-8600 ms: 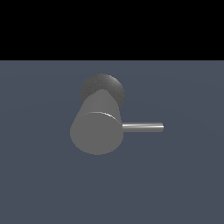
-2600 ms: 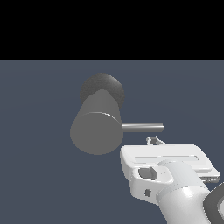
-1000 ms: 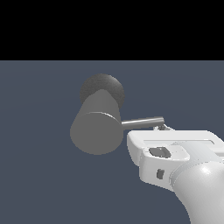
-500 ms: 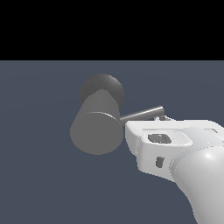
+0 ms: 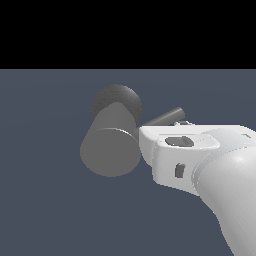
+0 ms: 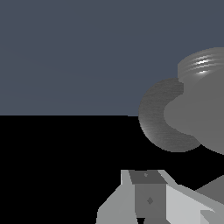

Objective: Turn on the faucet by rotating a designated handle.

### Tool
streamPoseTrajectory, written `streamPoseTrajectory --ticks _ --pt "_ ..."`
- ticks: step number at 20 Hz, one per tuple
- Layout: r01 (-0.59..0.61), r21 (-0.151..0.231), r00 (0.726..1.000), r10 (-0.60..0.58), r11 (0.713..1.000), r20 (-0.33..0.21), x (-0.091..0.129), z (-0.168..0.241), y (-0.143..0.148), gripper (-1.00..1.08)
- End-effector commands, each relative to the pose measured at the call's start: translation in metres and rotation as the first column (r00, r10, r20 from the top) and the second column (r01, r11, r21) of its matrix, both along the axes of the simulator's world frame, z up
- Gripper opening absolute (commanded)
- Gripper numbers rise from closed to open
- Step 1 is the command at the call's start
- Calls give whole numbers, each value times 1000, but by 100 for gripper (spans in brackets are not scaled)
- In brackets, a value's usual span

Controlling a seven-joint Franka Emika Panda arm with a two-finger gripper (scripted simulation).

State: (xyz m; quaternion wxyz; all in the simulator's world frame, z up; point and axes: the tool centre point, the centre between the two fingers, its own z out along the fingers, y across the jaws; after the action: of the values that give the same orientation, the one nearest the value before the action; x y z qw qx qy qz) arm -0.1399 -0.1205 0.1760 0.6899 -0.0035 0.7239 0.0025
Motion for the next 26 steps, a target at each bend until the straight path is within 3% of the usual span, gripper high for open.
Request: streamPoseTrajectory --ticks 1,25,26 --pt "2 0 1000 -2 1000 -4 0 -1 1 -100" --pt "-20 -2 999 20 1000 45 1 73 54 -100" --pt "20 0 1000 -20 1000 -21 -2 42 31 -100"
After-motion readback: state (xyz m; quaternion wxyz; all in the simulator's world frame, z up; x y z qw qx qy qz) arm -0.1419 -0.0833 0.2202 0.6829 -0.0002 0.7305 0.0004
